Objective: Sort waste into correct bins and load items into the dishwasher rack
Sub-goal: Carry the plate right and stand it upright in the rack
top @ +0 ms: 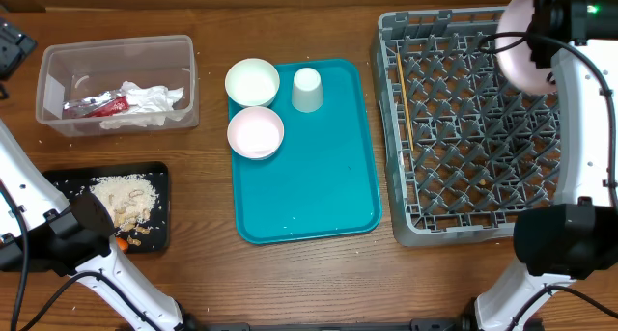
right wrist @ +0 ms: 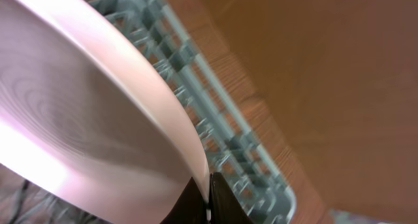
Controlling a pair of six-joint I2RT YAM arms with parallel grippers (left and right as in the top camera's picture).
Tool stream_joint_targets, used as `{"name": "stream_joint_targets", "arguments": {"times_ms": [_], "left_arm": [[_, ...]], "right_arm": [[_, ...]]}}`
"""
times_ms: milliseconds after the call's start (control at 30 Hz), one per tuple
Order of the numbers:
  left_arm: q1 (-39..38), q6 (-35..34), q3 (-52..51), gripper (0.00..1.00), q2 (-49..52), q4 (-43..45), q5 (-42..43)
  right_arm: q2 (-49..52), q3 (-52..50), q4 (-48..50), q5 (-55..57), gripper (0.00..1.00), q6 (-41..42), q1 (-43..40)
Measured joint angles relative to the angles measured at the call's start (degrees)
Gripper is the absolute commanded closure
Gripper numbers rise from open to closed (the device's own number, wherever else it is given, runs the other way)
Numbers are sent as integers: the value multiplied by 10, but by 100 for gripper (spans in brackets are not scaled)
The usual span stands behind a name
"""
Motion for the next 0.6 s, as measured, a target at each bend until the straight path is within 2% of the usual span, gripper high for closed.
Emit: {"name": "stream_joint_targets", "arguments": {"times_ms": [133,233,600], "left_arm": [[0,0,0,0,0,0,0],[0,0,0,0,0,0,0],[0,0,0,0,0,0,0]], "right_arm": [[8,0,65,19,96,-57,-23],[10,0,77,23,96,-87,-39],[74,0,84,-11,96,-95,-56]]}}
